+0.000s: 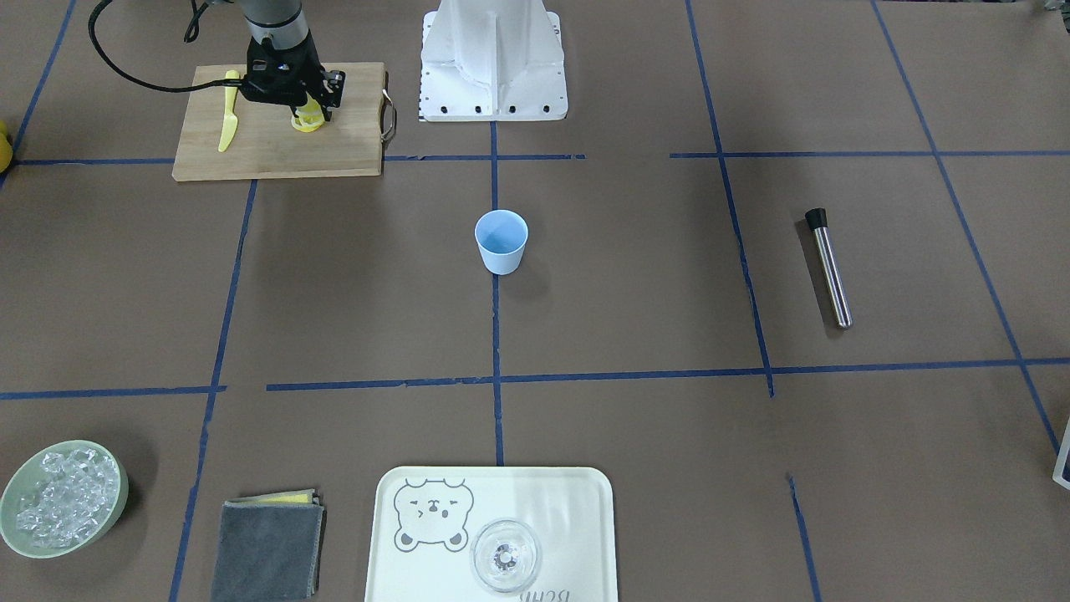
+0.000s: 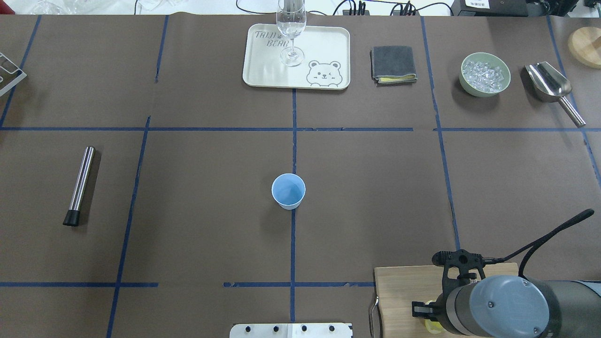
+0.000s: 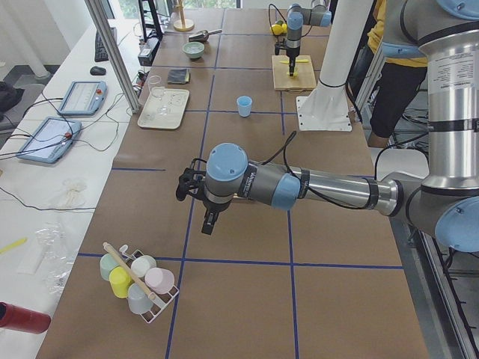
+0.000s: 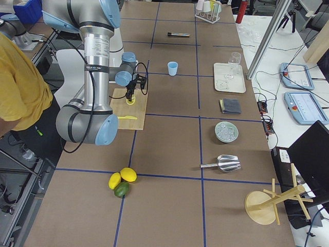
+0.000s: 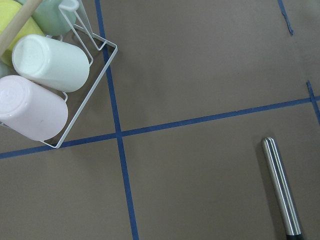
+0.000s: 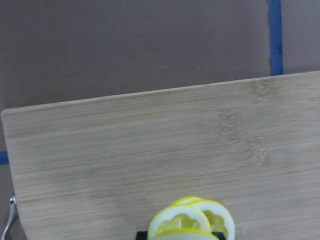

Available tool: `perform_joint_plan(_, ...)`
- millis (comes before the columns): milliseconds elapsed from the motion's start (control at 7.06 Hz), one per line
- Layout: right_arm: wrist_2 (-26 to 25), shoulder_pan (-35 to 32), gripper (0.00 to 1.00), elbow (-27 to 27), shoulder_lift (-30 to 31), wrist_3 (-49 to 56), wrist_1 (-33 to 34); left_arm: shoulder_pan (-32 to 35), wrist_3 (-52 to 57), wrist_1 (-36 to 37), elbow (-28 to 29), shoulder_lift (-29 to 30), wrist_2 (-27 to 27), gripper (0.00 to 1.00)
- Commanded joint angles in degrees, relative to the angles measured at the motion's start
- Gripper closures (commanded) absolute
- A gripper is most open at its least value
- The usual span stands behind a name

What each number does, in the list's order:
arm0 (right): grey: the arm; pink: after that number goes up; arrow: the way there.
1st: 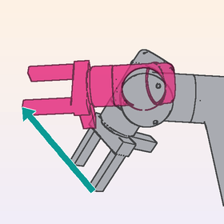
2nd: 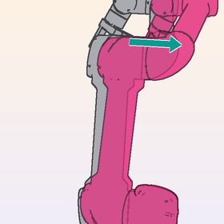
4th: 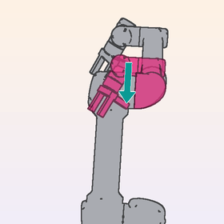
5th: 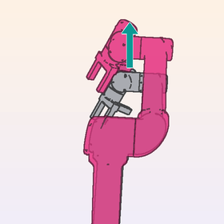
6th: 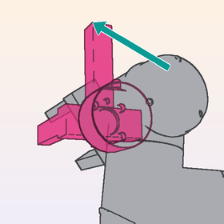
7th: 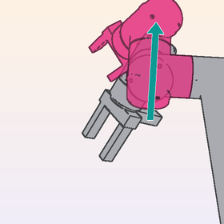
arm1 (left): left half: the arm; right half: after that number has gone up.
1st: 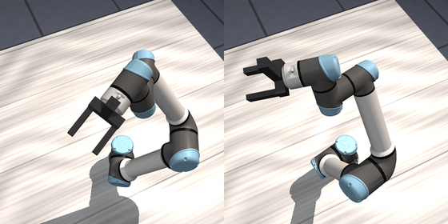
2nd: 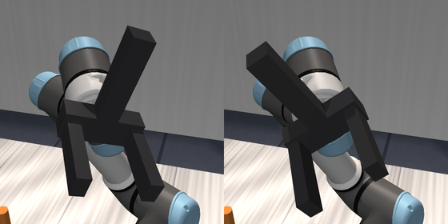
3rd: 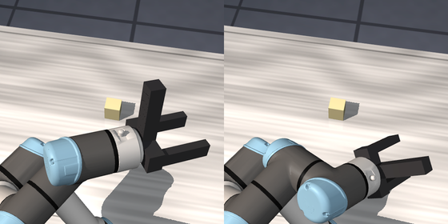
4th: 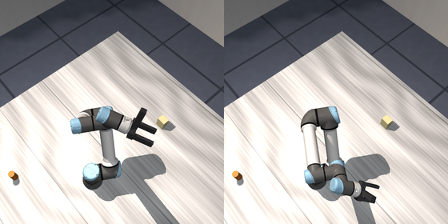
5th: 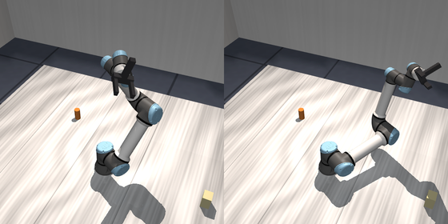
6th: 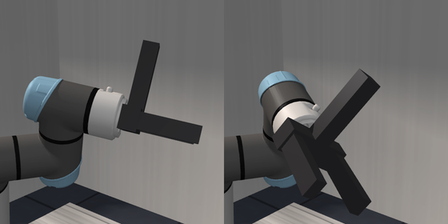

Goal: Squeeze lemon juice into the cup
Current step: 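Lower the right gripper onto the lemon slices on the wooden board and grasp them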

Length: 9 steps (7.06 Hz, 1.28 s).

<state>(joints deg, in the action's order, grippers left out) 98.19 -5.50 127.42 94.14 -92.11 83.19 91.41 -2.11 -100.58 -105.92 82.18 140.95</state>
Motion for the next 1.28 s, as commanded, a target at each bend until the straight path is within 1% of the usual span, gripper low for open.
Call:
perform_joint_plan(0,-0.1,0.1,0.67,0.5,0.4,0.0,0.0,0.0,0.0,-0.1,0.0,0.0,0.0,0.0)
perform_joint_plan(425,-0.2,0.1,0.65,0.6,0.4,0.0,0.0,0.1,0.0,0.0,-0.1,0.0,0.0,0.0)
perform_joint_plan(708,-0.2,-0.6,0.56,0.8,0.5,0.0,0.1,0.3,-0.2,0.1,-0.1,0.0,1.9,0.0)
perform_joint_plan(850,-0.2,-0.8,0.51,0.8,0.5,0.0,0.2,0.4,-0.2,0.1,-0.2,0.0,1.9,0.0)
perform_joint_plan(1133,-0.3,-0.7,0.45,1.1,0.3,0.0,2.1,0.4,-0.3,0.4,-0.8,-0.1,1.9,0.0)
